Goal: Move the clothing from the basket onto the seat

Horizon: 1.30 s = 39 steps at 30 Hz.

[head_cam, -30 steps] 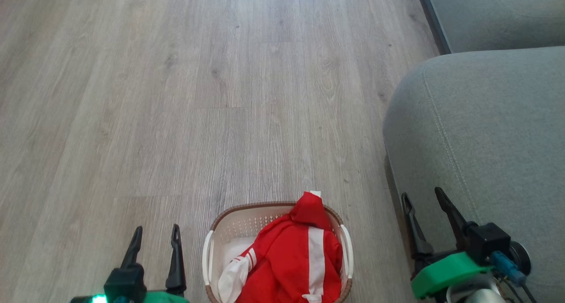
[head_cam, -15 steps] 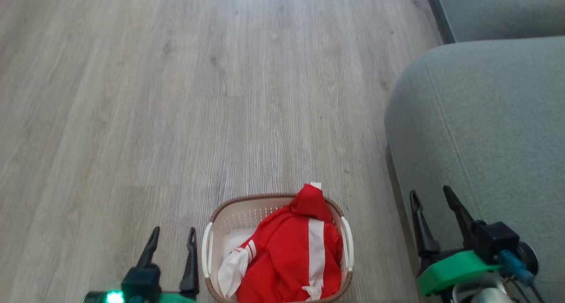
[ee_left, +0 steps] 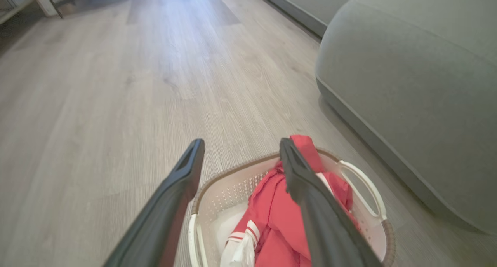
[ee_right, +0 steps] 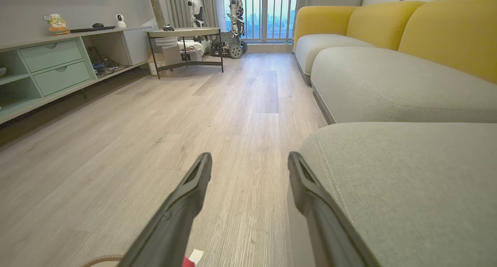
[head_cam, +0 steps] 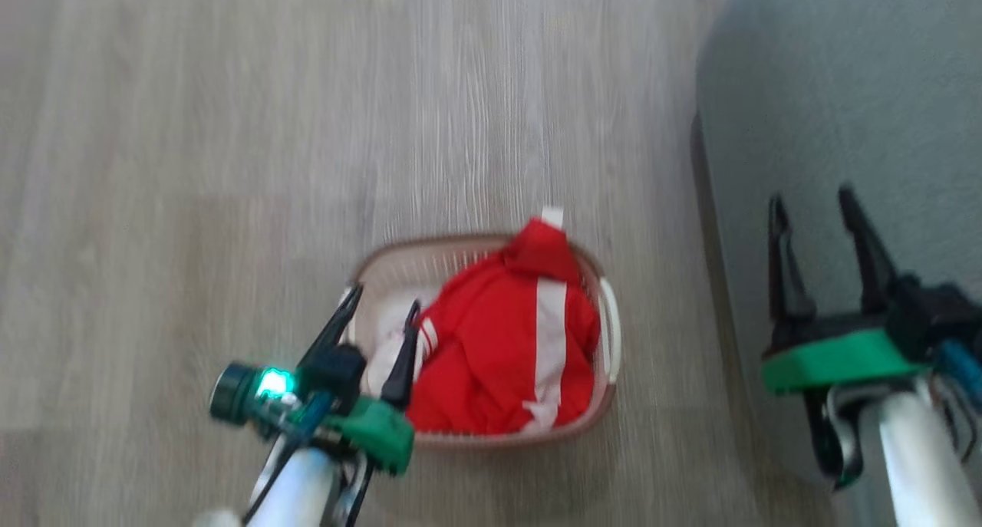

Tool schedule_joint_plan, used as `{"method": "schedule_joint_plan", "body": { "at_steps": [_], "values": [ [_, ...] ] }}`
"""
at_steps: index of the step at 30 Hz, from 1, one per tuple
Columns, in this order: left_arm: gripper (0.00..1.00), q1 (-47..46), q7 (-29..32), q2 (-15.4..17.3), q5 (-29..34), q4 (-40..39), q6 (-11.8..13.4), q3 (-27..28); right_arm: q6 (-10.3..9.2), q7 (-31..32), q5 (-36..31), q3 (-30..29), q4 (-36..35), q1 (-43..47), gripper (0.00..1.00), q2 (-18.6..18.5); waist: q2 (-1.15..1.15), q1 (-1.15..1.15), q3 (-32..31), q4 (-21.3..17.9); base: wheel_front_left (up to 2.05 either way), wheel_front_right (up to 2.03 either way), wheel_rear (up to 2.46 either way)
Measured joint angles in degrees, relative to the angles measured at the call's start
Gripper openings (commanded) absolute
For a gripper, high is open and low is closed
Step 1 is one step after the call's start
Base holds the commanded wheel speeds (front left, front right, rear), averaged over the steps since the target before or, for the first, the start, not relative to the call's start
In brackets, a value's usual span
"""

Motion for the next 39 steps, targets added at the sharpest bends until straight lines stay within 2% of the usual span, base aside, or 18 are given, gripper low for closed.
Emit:
{"method": "schedule_joint_plan", "body": {
  "at_steps": [10, 19, 28, 35, 38, 39],
  "values": [
    [1.0, -17.0, -0.1, -0.3, 0.3, 18.4, -1.0, -7.2, 0.0, 0.0, -1.5, 0.0, -3.8, -10.0, 1.0, -0.2, 0.0, 0.01, 15.6, -1.0, 0.0, 0.0, 0.0],
    [1.0, -29.9, -0.1, -0.5, -0.6, 34.8, -0.4, -10.3, 0.01, -0.2, -1.7, 1.6, -6.5, -14.2, 1.0, -0.3, 0.0, 0.0, 26.7, -2.8, 0.0, 0.0, 0.0],
    [1.0, -36.4, 0.1, -0.7, -2.5, 43.6, 0.8, -12.0, 0.0, -0.2, 0.2, 3.4, -7.9, -16.1, 1.0, -0.4, 0.0, 0.0, 32.7, -6.0, 0.0, 0.0, 0.0],
    [1.0, -39.5, 0.1, -0.7, -3.3, 48.3, 4.0, -12.0, 0.01, -0.2, 1.6, 4.4, -8.1, -17.4, 1.0, -0.4, 0.0, 0.0, 34.9, -7.7, 0.0, 0.0, 0.0],
    [1.0, -40.4, 0.1, -0.7, -3.6, 49.9, 4.1, -11.9, 0.0, -0.2, 2.0, 5.2, -8.2, -17.7, 1.0, -0.4, 0.0, 0.0, 35.3, -8.3, 0.0, 0.0, 0.0],
    [0.8, -40.6, 0.1, -0.7, -4.0, 50.2, 4.1, -11.9, 0.01, -0.2, 2.0, 5.3, -8.2, -17.7, 1.0, -0.4, 0.0, 0.0, 35.4, -8.5, 0.0, 0.0, 0.0]
  ]
}}
